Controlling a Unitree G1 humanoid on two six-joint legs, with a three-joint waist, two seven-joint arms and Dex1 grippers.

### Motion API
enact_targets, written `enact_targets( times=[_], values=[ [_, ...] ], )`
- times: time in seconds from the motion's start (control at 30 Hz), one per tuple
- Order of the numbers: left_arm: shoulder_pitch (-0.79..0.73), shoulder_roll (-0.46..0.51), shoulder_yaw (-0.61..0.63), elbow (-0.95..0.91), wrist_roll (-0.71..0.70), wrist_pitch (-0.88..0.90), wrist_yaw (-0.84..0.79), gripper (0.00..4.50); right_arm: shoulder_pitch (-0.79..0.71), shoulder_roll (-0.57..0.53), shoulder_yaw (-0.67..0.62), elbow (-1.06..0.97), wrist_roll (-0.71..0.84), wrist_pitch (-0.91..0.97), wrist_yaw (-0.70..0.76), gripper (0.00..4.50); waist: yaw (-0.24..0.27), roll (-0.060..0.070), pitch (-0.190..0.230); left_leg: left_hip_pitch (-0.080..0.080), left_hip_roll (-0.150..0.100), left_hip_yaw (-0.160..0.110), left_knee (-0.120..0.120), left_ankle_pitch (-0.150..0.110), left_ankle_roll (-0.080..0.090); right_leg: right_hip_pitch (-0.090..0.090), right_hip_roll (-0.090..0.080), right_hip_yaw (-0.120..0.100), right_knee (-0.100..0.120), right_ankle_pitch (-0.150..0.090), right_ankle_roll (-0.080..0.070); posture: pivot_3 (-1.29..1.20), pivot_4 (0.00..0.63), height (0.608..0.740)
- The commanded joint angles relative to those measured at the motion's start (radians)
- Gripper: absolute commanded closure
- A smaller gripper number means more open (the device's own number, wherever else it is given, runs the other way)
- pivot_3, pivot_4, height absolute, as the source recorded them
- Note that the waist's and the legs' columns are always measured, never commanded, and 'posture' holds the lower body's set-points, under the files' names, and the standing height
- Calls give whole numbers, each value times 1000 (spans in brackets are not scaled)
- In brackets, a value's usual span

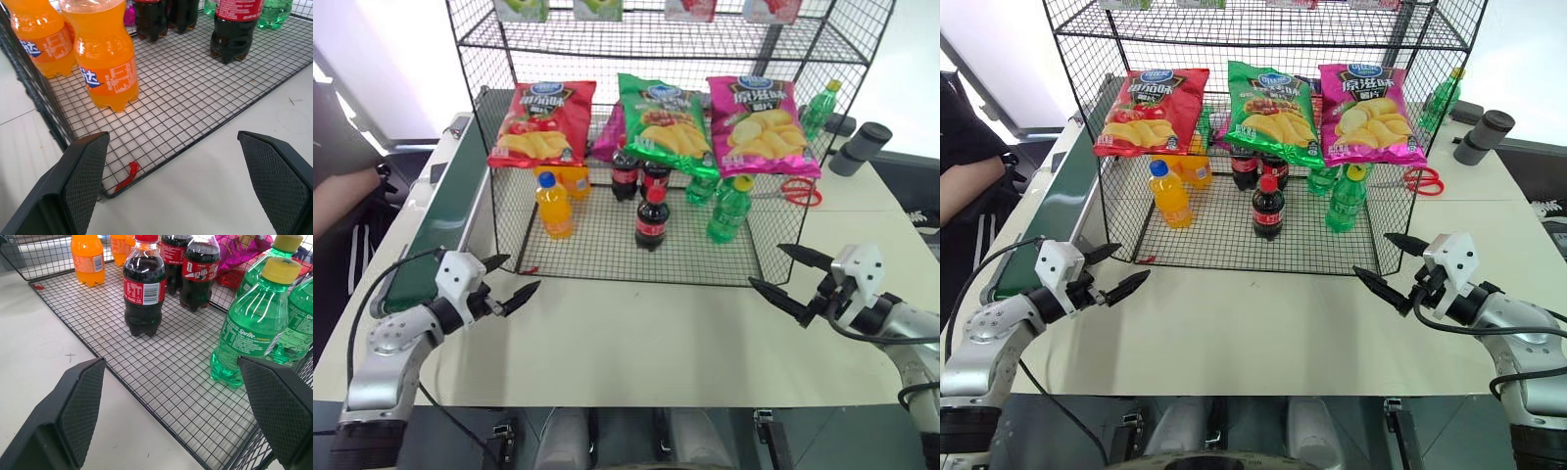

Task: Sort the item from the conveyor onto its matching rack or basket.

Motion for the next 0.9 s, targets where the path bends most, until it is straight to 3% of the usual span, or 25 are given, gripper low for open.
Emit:
enact_targets(
  times=[0.03, 0.9],
  values=[
    [1, 5, 22, -32, -21, -6, -13, 0, -8, 7, -8, -13, -1, -20, 0, 43, 0, 0, 0, 0, 0, 0, 0, 0, 0, 0, 0, 0, 0, 0, 0, 0, 150, 740],
    [13, 1, 28, -26, -5, -24, 6, 0, -9, 14, 4, -21, -6, -15, -5, 43, 0, 0, 0, 0, 0, 0, 0, 0, 0, 0, 0, 0, 0, 0, 0, 0, 150, 740]
  ],
)
